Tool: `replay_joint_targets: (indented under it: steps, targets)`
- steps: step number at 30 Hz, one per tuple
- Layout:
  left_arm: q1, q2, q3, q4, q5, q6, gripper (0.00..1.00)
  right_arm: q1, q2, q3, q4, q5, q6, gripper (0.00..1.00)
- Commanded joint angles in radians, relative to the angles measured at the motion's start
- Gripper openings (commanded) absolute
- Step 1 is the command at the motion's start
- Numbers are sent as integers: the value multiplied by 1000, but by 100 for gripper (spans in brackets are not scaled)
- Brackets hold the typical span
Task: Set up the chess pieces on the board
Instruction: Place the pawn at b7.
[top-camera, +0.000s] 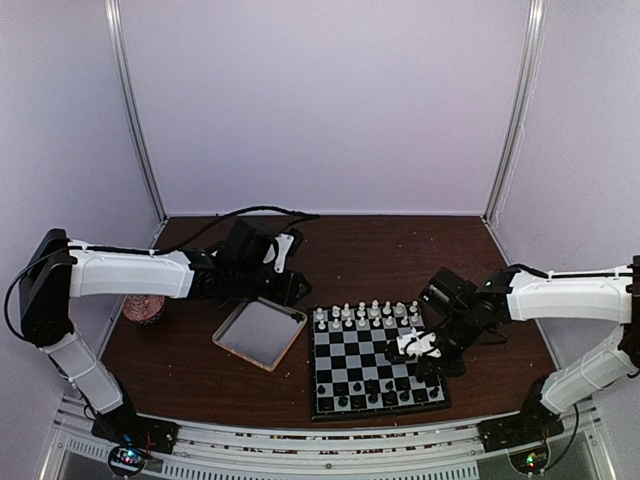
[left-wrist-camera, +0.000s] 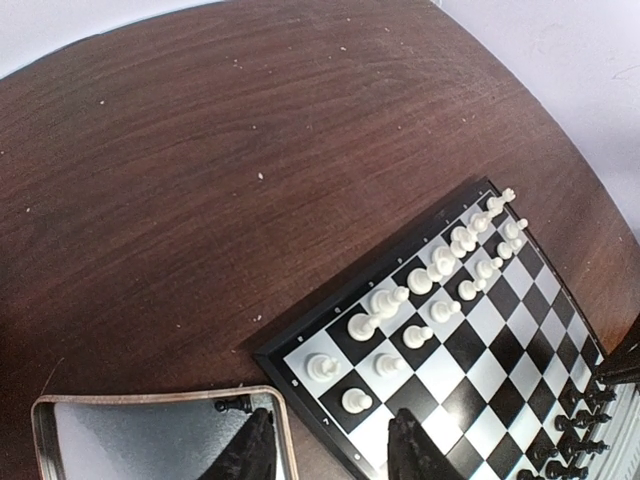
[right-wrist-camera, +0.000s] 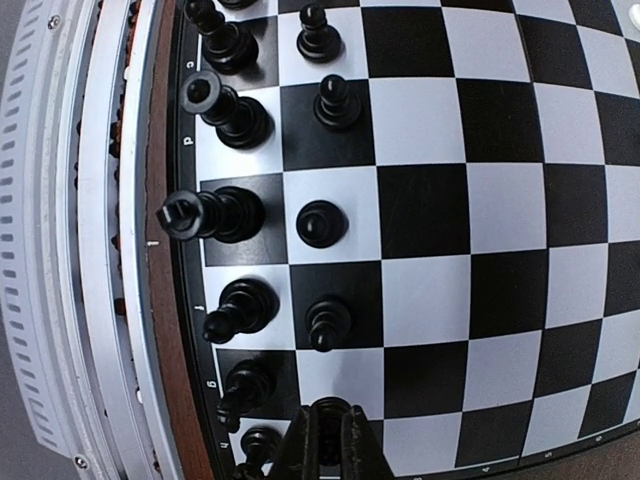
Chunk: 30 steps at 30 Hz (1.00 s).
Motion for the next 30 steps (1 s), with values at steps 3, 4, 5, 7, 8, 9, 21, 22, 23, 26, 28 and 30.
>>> replay_joint_targets:
  steps: [3,4,5,7,8,9,21,22,23,26,28,30]
  targets:
    - [0,-27,-22,40,-3,-14,38,15,29,5,39,35,4,2]
    - [-1,-26,-23,41,-3,-14,38,16,35,7,41,36,5,3]
    - [0,-25,-23,41,-1,-15,39,16,40,8,44,39,8,3]
    - [-1,-22,-26,43,2,-15,38,17,51,11,42,40,9,3]
    - [1,-21,-27,45,5,-16,38,17,54,10,42,40,11,4]
    - [0,-20,-28,48,7,-18,38,18,56,9,43,40,10,5]
    - [1,0,-30,39,-1,-20,38,29,67,16,27,23,7,15]
    - [1,1,-29,37,-3,-21,38,29,65,18,25,23,8,16]
    - [1,2,-30,29,-9,-20,38,29,61,22,19,23,11,18]
    - [6,2,-19,-12,-31,-25,38,25,30,55,-16,26,21,20]
    - [15,0,-13,-43,-44,-34,39,7,-2,92,-60,0,23,23]
    - [18,3,1,-107,-102,-59,39,-20,-26,139,-126,-34,21,24]
